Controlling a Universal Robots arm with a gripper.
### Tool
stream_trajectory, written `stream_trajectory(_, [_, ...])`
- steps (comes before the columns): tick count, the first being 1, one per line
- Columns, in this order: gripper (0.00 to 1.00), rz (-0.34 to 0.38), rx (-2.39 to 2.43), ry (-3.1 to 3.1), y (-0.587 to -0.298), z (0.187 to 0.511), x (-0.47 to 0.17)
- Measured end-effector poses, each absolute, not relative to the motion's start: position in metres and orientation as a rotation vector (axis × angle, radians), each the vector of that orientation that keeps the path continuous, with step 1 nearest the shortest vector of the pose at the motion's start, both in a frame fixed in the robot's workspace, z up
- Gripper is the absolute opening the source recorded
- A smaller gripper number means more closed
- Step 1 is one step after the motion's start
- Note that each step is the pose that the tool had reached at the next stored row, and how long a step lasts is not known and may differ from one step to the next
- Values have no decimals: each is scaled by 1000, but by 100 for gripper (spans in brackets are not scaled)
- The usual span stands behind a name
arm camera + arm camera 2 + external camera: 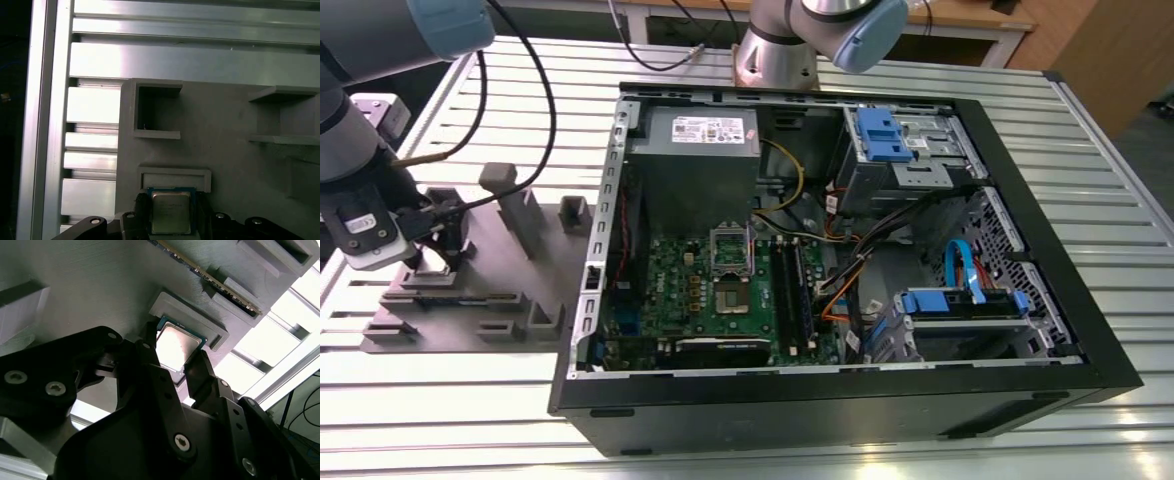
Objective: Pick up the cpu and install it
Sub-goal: 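Pick up the cpu and move it towards the insertion slot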
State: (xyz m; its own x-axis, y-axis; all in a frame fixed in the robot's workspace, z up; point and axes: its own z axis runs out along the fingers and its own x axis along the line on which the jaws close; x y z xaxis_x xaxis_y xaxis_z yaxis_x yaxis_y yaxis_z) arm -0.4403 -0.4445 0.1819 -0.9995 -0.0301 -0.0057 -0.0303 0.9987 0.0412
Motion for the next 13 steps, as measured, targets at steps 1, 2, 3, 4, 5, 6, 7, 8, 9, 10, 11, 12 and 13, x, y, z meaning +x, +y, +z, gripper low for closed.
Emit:
stream_trajectory(1, [47,65,-47,3136,-445,182,-440])
stream_trajectory(2, [47,65,-47,3136,-445,182,-440])
stream_trajectory(3, [47,64,-47,3136,-445,182,-440])
stream_trajectory(4, [47,64,-47,3136,-445,182,-440])
stream_trajectory(5, [48,64,-47,3136,-445,182,-440])
stream_trajectory(6, [54,64,-47,3136,-445,182,-440])
stream_trajectory(7, [54,64,-47,3136,-445,182,-440])
stream_trajectory(8, [54,64,-47,3136,-445,182,-440])
stream_trajectory(9, [60,64,-47,3136,-445,182,-440])
stream_trajectory(10, [60,64,-47,3136,-445,182,-440])
stream_trajectory(11, [60,64,-47,3136,-445,182,-440])
stream_trajectory(12, [60,64,-47,3135,-445,182,-440])
stream_trajectory(13, [60,64,-47,3136,-445,182,-440])
